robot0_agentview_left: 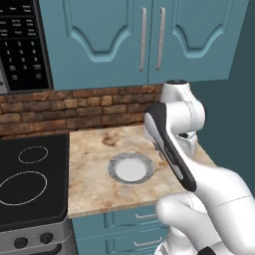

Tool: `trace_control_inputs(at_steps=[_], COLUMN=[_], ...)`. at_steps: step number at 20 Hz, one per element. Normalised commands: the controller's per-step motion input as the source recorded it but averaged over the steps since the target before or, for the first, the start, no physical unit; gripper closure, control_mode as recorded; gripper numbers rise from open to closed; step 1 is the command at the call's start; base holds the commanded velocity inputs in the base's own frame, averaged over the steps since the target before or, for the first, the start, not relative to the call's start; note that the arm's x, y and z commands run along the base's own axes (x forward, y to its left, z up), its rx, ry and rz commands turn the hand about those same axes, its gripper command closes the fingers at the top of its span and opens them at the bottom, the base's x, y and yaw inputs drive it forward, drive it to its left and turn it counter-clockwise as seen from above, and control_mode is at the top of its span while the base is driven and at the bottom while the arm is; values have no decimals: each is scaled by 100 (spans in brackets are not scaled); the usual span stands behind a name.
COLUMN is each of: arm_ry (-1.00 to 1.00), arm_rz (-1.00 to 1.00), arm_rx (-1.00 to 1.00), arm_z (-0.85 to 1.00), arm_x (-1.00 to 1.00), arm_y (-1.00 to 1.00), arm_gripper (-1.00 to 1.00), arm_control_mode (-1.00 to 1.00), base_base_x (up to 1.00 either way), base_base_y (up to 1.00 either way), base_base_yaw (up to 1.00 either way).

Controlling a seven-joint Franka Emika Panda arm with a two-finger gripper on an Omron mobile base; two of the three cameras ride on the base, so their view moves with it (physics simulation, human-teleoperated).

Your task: Place the steak on the counter behind the older steak on the same shelf of the fridge to maintain FIFO order. Close the fridge door when finished.

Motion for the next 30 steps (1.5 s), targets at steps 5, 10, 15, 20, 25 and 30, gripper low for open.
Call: trace_control_inputs(at_steps=[5, 10, 15, 20, 25, 30], arm_ry=[-1, 0, 0, 0, 0, 0], arm_rz=[-4, -3, 0, 0, 0, 0], arm_rx=[-1, 0, 0, 0, 0, 0], arm_z=[-11, -3, 0, 0, 0, 0], arm_x=[-33, -11, 0, 0, 0, 0], arm_y=[6, 3, 0, 0, 0, 0], arm_gripper=[100, 100, 100, 100, 100, 100], arm_control_mode=[-100, 100, 100, 100, 100, 100], base_base_x=[0, -42, -44, -48, -98, -100], base_base_y=[0, 28, 57, 65, 15, 7], base_base_yaw=[0, -20, -33, -43, -63, -72])
